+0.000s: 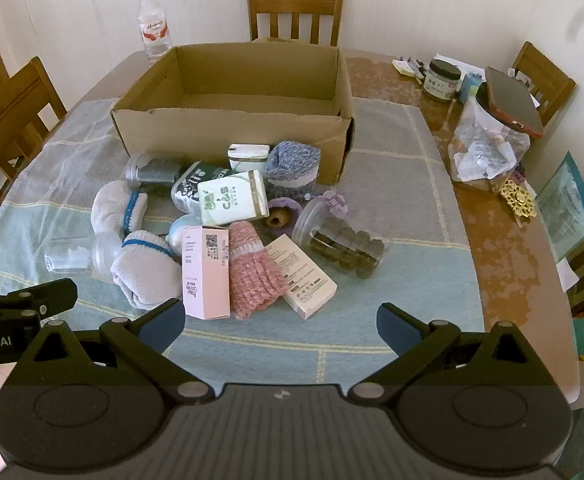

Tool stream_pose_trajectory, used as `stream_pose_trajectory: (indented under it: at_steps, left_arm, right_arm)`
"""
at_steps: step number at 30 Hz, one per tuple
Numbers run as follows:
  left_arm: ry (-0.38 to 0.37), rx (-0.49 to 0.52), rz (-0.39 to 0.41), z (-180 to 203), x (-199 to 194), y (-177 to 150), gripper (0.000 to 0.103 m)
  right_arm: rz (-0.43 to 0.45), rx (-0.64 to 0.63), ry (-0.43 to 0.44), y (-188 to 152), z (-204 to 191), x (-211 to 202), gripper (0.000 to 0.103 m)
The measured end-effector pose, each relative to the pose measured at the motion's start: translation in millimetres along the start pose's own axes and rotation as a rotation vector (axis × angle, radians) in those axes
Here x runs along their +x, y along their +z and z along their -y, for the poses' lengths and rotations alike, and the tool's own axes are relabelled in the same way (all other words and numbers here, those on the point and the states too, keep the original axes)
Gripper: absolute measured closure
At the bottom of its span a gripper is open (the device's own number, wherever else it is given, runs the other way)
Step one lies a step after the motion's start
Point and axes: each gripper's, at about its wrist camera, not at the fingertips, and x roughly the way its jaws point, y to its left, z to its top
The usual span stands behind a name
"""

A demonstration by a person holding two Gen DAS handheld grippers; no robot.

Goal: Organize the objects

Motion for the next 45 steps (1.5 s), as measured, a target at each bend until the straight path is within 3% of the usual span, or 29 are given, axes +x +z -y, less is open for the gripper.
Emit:
stream_pose_trajectory:
  at_steps: [45]
  left_arm:
    - [0.030,0.009,0.047,12,-16,0,0.000]
  right_arm:
    - [0.025,-0.029,0.017,-1,6,-12,0.000]
